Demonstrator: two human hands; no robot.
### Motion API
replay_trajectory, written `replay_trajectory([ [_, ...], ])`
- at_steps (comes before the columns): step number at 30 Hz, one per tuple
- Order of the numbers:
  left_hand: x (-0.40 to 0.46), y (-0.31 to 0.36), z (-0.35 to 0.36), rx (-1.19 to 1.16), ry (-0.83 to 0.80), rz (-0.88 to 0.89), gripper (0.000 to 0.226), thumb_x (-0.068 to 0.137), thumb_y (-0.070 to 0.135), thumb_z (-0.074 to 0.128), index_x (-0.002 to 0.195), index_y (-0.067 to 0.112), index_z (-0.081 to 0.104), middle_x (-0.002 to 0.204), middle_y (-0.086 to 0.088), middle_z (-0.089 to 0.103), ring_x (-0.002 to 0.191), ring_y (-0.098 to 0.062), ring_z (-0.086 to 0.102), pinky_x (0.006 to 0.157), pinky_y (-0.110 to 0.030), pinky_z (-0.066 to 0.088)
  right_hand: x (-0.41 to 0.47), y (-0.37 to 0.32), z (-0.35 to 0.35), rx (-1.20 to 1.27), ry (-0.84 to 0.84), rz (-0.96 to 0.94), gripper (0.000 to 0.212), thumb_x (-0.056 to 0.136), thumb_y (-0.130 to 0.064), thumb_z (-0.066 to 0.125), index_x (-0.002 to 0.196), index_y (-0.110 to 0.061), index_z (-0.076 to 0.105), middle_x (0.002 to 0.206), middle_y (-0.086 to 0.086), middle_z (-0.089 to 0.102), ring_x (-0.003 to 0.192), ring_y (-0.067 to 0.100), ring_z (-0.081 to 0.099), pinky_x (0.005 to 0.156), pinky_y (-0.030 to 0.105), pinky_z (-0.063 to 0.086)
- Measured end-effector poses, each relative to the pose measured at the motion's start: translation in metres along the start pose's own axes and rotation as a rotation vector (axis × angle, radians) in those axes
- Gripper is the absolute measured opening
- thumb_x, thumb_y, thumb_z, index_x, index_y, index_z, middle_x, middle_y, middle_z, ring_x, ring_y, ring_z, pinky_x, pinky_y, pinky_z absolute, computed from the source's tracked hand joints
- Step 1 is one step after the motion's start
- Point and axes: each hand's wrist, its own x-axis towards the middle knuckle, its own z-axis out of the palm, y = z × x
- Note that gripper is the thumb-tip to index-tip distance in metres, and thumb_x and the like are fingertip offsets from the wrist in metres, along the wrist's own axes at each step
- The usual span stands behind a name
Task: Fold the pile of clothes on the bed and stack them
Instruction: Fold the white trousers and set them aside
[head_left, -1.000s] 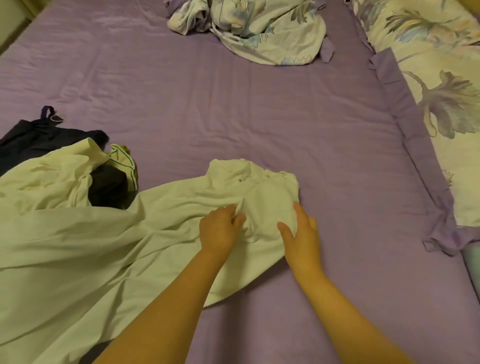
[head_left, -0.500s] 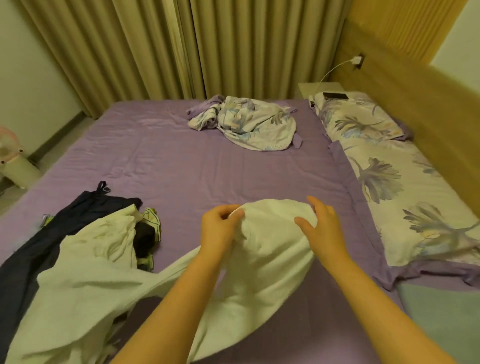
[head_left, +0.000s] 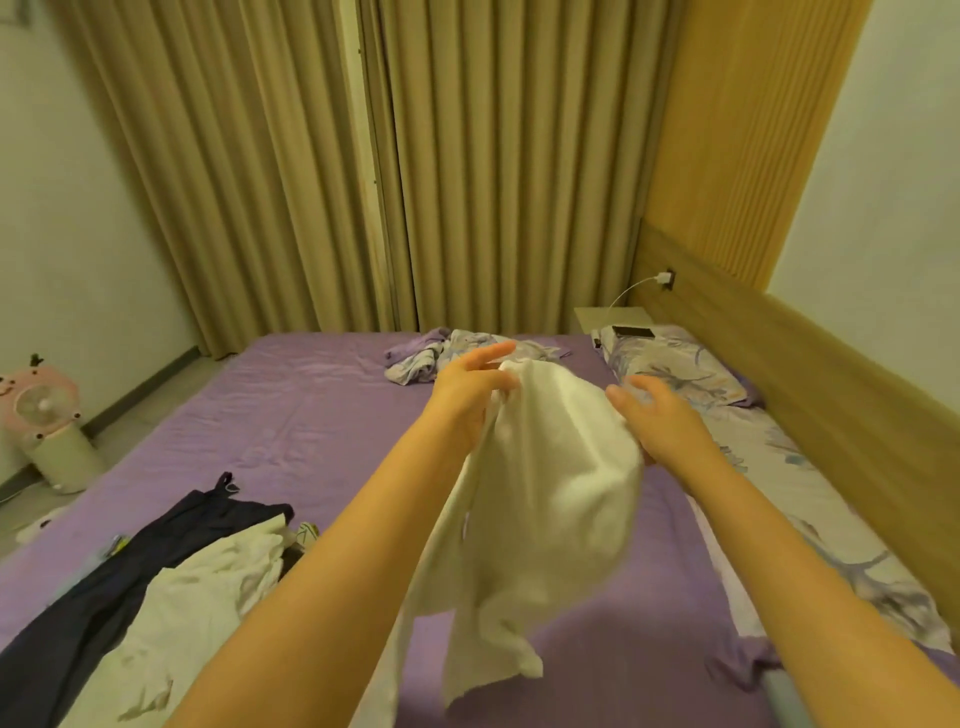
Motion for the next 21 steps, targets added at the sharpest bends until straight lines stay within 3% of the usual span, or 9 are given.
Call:
replay_trajectory([
  [2,-0.004,-0.001,-0.001,-0.007,-0.023,0.063,0.048,0.079,-0.017,0.054,0.109,0.019,0.066,0.089,-0.004,0.059,0.08,-0.014,0.058,0.061,-0.018,0.05,0.003,-0.002,-0.007,0.034,-0.074,0.123,0.07,0.087,-0.058,0.052,0.144,-0.02,0.036,0.115,0.005,0.048,0.082,0.02,0.059,0.048,0.028,0.051],
  [3,-0.006,-0.003,-0.003,-0.03,-0.038,0.081,0.051,0.079,-0.019,0.051,0.112,0.017,0.065,0.087,-0.004,0.057,0.08,-0.014,0.057,0.06,-0.016,0.05,0.004,-0.001,-0.009,0.009,-0.1,0.165,0.074,0.086,-0.062,0.051,0.145,-0.02,0.033,0.116,0.004,0.046,0.079,0.02,0.058,0.046,0.027,0.049],
  [5,-0.009,-0.012,-0.006,-0.071,-0.07,0.077,0.053,0.079,-0.019,0.044,0.114,0.015,0.066,0.081,-0.002,0.057,0.075,-0.012,0.057,0.058,-0.017,0.049,0.008,0.004,-0.01,-0.07,-0.143,0.23,0.08,0.085,-0.067,0.046,0.148,-0.02,0.029,0.135,0.005,0.044,0.107,0.028,0.057,0.069,0.039,0.056],
  [7,-0.013,-0.023,-0.008,-0.06,-0.112,0.054,0.052,0.08,-0.016,0.041,0.109,0.017,0.07,0.074,0.004,0.06,0.069,-0.009,0.058,0.058,-0.018,0.048,0.008,0.014,-0.004,-0.008,-0.234,0.379,0.083,0.084,-0.07,0.043,0.148,-0.019,0.029,0.151,0.007,0.035,0.132,0.03,0.041,0.101,0.048,0.042],
  [11,-0.027,-0.051,-0.009,-0.009,-0.218,0.063,0.053,0.079,-0.018,0.041,0.105,0.018,0.072,0.072,0.003,0.061,0.068,-0.008,0.06,0.065,-0.021,0.051,-0.01,0.037,0.027,0.472,-0.532,0.69,0.064,0.081,-0.058,0.062,0.118,-0.004,0.063,0.114,0.019,0.067,0.104,0.032,0.065,0.097,0.048,0.047],
  [13,-0.032,-0.063,-0.015,0.019,-0.247,0.061,0.053,0.077,-0.016,0.046,0.103,0.022,0.073,0.078,0.001,0.063,0.075,-0.012,0.062,0.071,-0.025,0.053,-0.016,0.052,0.046,0.421,-0.401,0.65,0.056,0.083,-0.025,0.072,0.125,0.006,0.054,0.115,0.025,0.064,0.102,0.037,0.064,0.093,0.052,0.049],
  [15,-0.038,-0.074,-0.027,0.021,-0.272,0.04,0.051,0.072,-0.009,0.053,0.105,0.025,0.072,0.081,-0.001,0.065,0.079,-0.015,0.064,0.072,-0.027,0.053,-0.019,0.056,0.056,0.433,-0.304,0.561,0.039,0.085,0.001,0.065,0.121,0.01,0.054,0.103,0.026,0.066,0.088,0.037,0.066,0.081,0.05,0.054],
  [17,-0.046,-0.087,-0.042,-0.057,-0.266,-0.018,0.055,0.063,0.001,0.059,0.113,0.022,0.068,0.081,-0.007,0.064,0.078,-0.02,0.062,0.073,-0.03,0.051,-0.018,0.053,0.06,0.547,-0.299,0.45,0.03,0.086,0.009,0.058,0.115,0.002,0.06,0.097,0.02,0.069,0.08,0.032,0.067,0.069,0.042,0.056],
  [21,-0.058,-0.11,-0.064,-0.154,-0.154,-0.168,0.064,0.063,0.017,0.071,0.125,0.024,0.055,0.076,-0.008,0.056,0.064,-0.015,0.05,0.064,-0.027,0.041,-0.017,0.02,0.056,0.704,-0.318,0.214,0.024,0.088,0.001,0.059,0.111,-0.005,0.062,0.103,0.015,0.069,0.087,0.027,0.067,0.074,0.036,0.057],
])
